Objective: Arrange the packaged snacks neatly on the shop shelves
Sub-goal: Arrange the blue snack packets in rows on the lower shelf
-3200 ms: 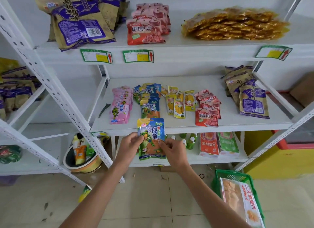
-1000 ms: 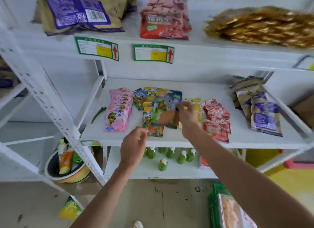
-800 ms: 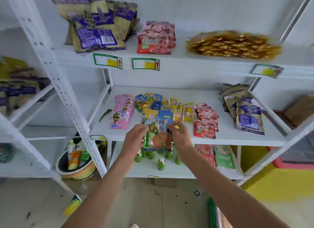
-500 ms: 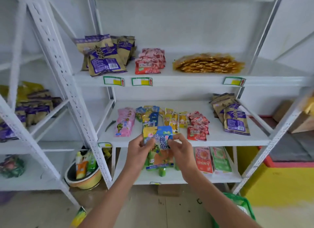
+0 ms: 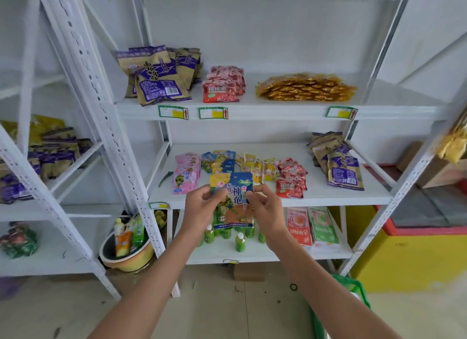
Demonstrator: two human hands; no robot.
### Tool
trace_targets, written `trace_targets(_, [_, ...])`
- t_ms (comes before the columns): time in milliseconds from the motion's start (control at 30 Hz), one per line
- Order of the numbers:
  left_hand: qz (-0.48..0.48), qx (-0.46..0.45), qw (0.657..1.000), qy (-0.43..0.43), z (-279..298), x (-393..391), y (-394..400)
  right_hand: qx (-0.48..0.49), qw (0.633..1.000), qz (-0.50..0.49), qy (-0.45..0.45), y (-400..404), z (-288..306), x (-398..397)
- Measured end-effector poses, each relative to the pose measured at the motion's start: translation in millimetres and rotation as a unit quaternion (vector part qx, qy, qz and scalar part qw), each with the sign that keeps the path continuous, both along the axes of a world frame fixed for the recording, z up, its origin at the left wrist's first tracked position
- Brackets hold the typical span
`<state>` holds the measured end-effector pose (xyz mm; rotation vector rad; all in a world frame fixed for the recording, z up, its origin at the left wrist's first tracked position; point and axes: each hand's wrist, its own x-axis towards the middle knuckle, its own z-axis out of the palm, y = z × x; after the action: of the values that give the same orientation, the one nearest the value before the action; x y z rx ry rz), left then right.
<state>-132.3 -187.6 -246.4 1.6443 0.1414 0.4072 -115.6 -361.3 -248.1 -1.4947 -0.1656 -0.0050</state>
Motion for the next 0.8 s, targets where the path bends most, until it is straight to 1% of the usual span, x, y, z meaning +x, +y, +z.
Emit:
trace_targets(100, [-0.015,-0.026,0.999,0.020,6,3,9,0.021,0.999,-0.015,0.026,2,5,7])
trace_targets(200, [-0.029,-0.007,0.999,0.031,6,6,14,0.017,1.000,-0.010,0.017,6,8,13])
trace_targets(367, [0.009,-0.026,1.000,0.016,16,10,16,0.015,0.999,0.027,0.019,6,7,17])
trace_targets(533, [-0.004,0.024,1.000,0.015,12,15,17,0.005,1.000,0.001,0.010,6,3,20])
trace_targets(600, [0.018,0.056,0.998,0.007,7,16,19,-0.001,1.000,-0.013,0.005,6,4,23])
trace_targets(700, [0.056,0.111,0.992,-0.036,1,11,20,-0.005,1.000,-0.019,-0.006,5,3,27])
trace_targets(767, [0.024,0.115,0.992,-0.045,2,8,14,-0.010,0.999,-0.023,-0.022,5,1,30])
trace_targets(800, [-0.002,0.105,0.994,-0.031,4,8,9,-0.015,0.999,-0.022,-0.029,7,-1,30])
